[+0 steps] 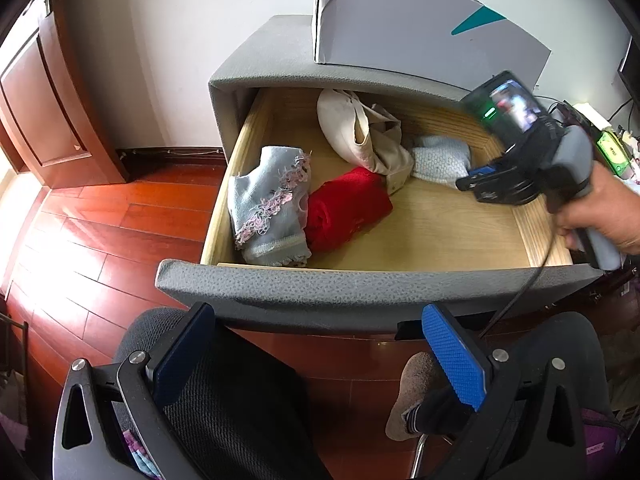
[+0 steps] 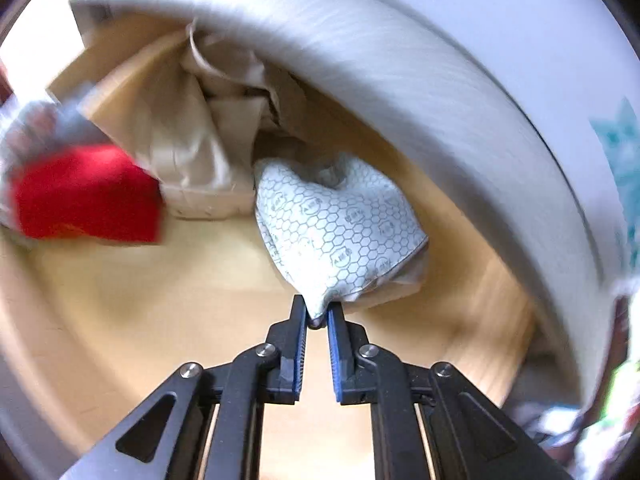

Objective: Take underwear out of drawer
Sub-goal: 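Lift the white hexagon-print cloth out of the drawer with the right gripper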

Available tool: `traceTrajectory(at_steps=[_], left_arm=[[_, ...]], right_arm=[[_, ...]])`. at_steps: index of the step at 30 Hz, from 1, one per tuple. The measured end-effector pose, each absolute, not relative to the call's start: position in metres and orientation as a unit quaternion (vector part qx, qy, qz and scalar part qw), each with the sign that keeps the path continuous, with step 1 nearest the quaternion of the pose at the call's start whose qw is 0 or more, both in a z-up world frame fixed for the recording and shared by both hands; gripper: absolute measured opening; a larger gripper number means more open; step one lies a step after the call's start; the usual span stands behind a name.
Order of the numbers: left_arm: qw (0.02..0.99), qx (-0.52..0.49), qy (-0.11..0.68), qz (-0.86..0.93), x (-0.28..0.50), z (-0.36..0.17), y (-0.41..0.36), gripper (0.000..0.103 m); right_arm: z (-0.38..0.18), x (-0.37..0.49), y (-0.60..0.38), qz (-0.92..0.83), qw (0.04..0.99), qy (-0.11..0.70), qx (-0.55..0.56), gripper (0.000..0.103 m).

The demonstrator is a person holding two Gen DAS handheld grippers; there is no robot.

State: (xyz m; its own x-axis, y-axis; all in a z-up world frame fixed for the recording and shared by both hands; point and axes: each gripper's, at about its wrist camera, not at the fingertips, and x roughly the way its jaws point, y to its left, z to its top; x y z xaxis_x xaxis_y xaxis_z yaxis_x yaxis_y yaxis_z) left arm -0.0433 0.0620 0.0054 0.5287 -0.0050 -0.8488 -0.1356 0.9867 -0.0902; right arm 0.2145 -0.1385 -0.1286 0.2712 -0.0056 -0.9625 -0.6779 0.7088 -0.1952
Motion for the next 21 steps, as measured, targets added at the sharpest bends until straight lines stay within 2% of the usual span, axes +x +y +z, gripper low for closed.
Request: traceTrajectory(at_steps=[9,11,12,15,16,19,21], left_arm=[[0.876,-0.065,0.478,0.033,-0.045,0.009,0.057,0.103],[0.876,-0.063,0.477,0.033,-0.046,0.009,0.056,0.103],[0.876,-0.062,0.477,0.034,-0.046,0.009,0.056,0.103],[0.877,-0.062,0.475,0.035,-0.047,0.011,0.055,0.103],[0.878,-0.062,0.474,0.034,-0.047,0.012,0.055,0.103],[0.879,-0.059,0.472,0.030,-0.048,0.013,0.053,0.103],[0.881,-0.055,0.469,0.027,-0.050,0.015,0.050,0.103]], right_arm=[[-0.090,0.200,-0.177,0.291,0.728,0.607,-0.132,0.010],[-0.077,0.192,-0.182,0.305,0.726,0.608,-0.099,0.007],[-0.057,0.175,-0.176,0.309,0.727,0.608,-0.086,0.003],[0.006,0.150,-0.173,0.336,0.723,0.602,-0.038,0.000],[0.028,0.142,-0.175,0.338,0.729,0.594,-0.036,0.000],[0.051,0.134,-0.175,0.330,0.740,0.581,-0.074,0.000],[0.039,0.141,-0.176,0.317,0.737,0.591,-0.075,0.004]])
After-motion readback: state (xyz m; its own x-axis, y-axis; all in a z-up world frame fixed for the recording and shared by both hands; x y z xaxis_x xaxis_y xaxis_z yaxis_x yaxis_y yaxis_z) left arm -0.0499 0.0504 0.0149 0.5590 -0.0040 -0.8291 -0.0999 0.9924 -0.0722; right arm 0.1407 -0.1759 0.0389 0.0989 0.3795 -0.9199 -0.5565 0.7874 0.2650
